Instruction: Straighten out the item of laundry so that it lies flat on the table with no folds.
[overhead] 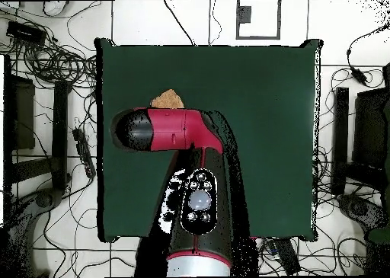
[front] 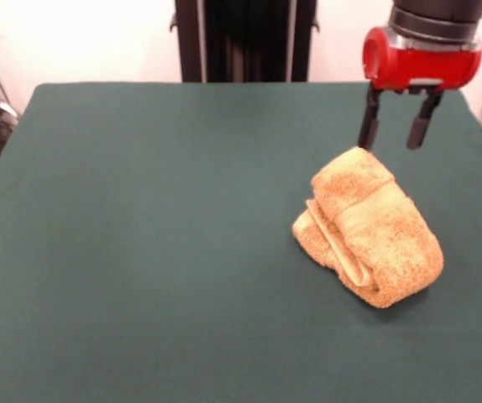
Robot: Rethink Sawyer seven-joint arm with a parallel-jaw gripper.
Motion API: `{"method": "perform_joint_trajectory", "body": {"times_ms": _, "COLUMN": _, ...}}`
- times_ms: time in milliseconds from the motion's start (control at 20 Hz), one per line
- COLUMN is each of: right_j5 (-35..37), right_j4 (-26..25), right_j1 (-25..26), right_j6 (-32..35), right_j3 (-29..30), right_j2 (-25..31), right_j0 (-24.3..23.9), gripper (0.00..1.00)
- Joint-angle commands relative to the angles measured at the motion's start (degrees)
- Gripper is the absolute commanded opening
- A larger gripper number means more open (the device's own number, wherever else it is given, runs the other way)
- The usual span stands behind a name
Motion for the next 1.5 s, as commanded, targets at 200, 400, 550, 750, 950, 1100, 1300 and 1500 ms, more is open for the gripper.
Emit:
{"method": "perform_joint_trajectory", "body": {"times_ms": 200, "right_j5": 5.02, "right_j4": -3.67, "right_j1": 5.37, "right_j6": 1.16, "right_j3": -1.27, "right_j2": 4.40, "right_j0": -0.64, "gripper": 1.00}}
{"method": "perform_joint_trajectory", "body": {"times_ms": 400, "right_j5": 0.95, "right_j4": -3.82, "right_j1": 6.50, "right_j6": 3.57, "right_j3": 0.25, "right_j2": 4.10, "right_j0": -0.42, "gripper": 1.00}}
{"method": "perform_joint_trajectory", "body": {"times_ms": 550, "right_j5": -1.40, "right_j4": -4.68, "right_j1": 6.66, "right_j6": 6.91, "right_j3": 0.97, "right_j2": 2.09, "right_j0": 0.94, "gripper": 1.00}}
{"method": "perform_joint_trajectory", "body": {"times_ms": 750, "right_j5": -2.07, "right_j4": -4.63, "right_j1": 8.05, "right_j6": 9.36, "right_j3": 2.59, "right_j2": 1.11, "right_j0": 1.52, "gripper": 1.00}}
{"method": "perform_joint_trajectory", "body": {"times_ms": 950, "right_j5": -2.70, "right_j4": -2.92, "right_j1": 10.65, "right_j6": 9.98, "right_j3": 4.32, "right_j2": 3.31, "right_j0": 1.04, "gripper": 1.00}}
{"method": "perform_joint_trajectory", "body": {"times_ms": 1100, "right_j5": -3.36, "right_j4": -1.05, "right_j1": 10.59, "right_j6": 11.59, "right_j3": 5.75, "right_j2": 4.56, "right_j0": 1.31, "gripper": 1.00}}
{"method": "perform_joint_trajectory", "body": {"times_ms": 1300, "right_j5": 1.17, "right_j4": -0.42, "right_j1": 10.74, "right_j6": 12.57, "right_j3": 3.73, "right_j2": 2.97, "right_j0": 2.68, "gripper": 1.00}}
{"method": "perform_joint_trajectory", "body": {"times_ms": 1500, "right_j5": 4.84, "right_j4": 2.28, "right_j1": 11.20, "right_j6": 9.31, "right_j3": 4.39, "right_j2": 7.33, "right_j0": -0.68, "gripper": 1.00}}
